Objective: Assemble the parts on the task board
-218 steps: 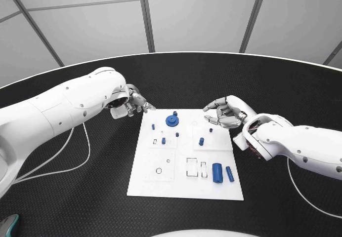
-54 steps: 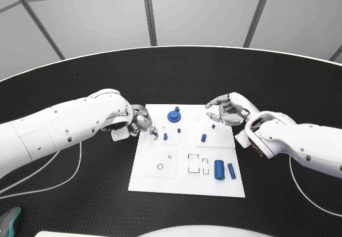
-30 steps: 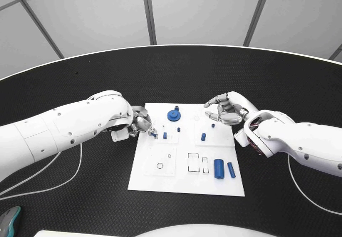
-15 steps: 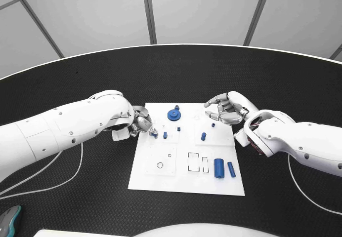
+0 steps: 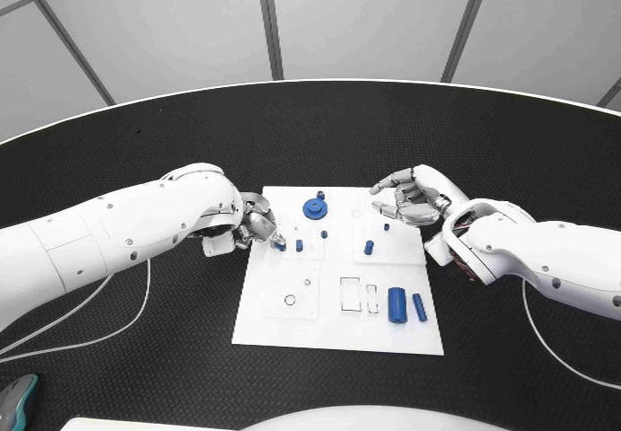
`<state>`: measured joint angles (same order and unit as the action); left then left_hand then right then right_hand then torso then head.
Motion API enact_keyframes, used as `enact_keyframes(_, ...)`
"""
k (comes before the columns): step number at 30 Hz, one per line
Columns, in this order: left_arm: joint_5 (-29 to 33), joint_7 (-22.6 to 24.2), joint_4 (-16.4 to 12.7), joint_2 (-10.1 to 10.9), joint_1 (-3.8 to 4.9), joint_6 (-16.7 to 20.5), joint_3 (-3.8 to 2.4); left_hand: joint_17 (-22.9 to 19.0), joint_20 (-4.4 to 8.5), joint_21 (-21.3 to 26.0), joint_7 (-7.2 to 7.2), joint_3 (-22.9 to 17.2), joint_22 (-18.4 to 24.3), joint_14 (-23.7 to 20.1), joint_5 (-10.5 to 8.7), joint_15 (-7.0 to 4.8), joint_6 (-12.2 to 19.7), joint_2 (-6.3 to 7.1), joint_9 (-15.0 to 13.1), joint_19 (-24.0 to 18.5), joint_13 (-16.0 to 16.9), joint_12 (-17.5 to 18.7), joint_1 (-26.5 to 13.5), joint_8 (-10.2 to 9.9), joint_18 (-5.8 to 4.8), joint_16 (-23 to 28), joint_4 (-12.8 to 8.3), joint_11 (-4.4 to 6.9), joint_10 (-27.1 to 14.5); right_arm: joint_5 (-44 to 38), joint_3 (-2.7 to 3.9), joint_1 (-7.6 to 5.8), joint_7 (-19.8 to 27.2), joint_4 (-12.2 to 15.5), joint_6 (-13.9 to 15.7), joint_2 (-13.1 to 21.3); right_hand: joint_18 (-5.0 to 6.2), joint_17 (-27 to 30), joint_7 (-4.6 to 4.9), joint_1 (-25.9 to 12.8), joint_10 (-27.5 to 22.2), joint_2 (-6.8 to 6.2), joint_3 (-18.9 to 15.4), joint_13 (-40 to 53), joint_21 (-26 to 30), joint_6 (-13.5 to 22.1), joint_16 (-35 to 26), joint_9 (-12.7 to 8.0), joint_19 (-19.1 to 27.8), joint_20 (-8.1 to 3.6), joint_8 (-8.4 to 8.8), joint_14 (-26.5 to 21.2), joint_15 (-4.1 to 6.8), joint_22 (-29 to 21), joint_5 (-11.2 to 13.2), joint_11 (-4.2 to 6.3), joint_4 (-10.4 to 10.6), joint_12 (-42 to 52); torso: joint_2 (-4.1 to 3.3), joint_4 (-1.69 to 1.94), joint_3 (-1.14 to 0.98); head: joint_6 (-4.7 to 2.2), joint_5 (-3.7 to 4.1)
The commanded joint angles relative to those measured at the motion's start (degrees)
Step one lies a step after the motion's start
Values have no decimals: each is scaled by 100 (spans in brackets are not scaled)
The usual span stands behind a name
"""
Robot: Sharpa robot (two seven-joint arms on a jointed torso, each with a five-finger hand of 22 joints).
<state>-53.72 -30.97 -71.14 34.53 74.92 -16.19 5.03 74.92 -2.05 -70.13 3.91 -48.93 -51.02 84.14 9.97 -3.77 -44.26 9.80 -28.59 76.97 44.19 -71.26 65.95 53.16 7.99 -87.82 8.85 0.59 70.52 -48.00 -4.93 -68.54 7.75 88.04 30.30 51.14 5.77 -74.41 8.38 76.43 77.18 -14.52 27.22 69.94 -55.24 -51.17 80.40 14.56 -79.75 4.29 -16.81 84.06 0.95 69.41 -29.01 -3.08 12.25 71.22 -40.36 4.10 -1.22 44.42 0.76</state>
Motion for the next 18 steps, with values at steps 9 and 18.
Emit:
enact_keyframes(9,0,-4,9,-23,0,-27,0,865,0,-21,0,-777,-4,432,14,-38,-33,-32,-7,40,-12,-25,-6,19,-83,-37,-796,3,39,0,0,0,1,6,0,2,90,-7,6,-49,-23,12,32,9,31,-11,-29,-5,28,17,-37,240,33,2,-24,-10,-11,13,-2,1,1,26,5)
enact_keyframes(18,0,-7,46,-51,-2,-26,2,865,0,-21,0,-777,-4,432,14,-38,-33,-32,-7,40,-12,-25,-6,19,-83,-37,-796,3,39,0,0,0,1,10,0,5,90,-7,6,-49,-23,12,32,9,31,-11,-29,-5,28,17,-37,240,33,2,-24,-10,-11,13,-2,0,2,31,7)
